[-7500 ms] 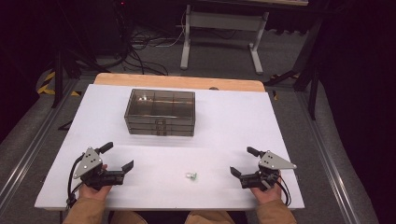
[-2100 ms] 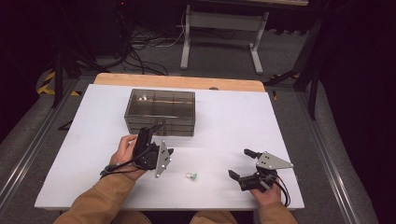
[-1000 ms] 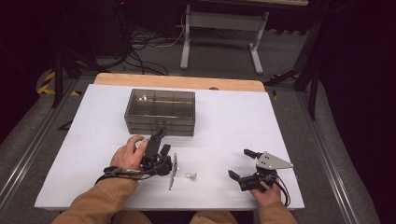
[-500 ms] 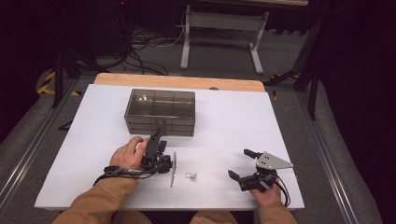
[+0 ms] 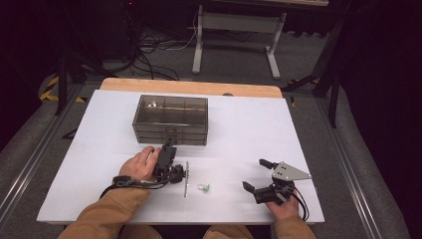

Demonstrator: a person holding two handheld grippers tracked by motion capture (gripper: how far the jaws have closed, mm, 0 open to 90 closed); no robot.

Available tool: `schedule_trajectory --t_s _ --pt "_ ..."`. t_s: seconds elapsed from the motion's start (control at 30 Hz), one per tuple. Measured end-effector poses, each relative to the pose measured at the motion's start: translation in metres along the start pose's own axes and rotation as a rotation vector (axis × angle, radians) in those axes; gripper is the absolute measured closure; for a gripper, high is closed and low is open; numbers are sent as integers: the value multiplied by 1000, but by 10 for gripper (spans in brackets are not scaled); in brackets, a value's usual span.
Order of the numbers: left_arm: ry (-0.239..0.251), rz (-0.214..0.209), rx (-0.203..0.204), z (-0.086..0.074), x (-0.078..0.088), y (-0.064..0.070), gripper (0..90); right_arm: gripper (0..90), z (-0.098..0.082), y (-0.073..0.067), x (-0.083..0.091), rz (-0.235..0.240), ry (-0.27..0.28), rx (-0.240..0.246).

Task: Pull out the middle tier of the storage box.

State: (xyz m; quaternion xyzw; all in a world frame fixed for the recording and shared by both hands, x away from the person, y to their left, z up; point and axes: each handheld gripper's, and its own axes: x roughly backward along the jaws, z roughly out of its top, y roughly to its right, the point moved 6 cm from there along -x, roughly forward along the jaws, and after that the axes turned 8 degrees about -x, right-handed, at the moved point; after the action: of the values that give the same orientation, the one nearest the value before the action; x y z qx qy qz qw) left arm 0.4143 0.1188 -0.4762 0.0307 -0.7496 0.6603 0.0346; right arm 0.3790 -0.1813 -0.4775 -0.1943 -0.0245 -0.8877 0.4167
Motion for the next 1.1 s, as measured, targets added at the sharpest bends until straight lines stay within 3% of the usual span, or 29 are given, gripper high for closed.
schedule_trajectory --t_s 0.03,0.6,1.1 --pt "3 -4 14 0 -1 1 331 0 0 0 0 0 0 0" --pt "-60 -49 -21 -5 -15 10 610 0 0 -1 0 2 -1 4" --pt "-87 -70 -23 -9 -24 14 763 0 0 -1 0 9 -1 6"
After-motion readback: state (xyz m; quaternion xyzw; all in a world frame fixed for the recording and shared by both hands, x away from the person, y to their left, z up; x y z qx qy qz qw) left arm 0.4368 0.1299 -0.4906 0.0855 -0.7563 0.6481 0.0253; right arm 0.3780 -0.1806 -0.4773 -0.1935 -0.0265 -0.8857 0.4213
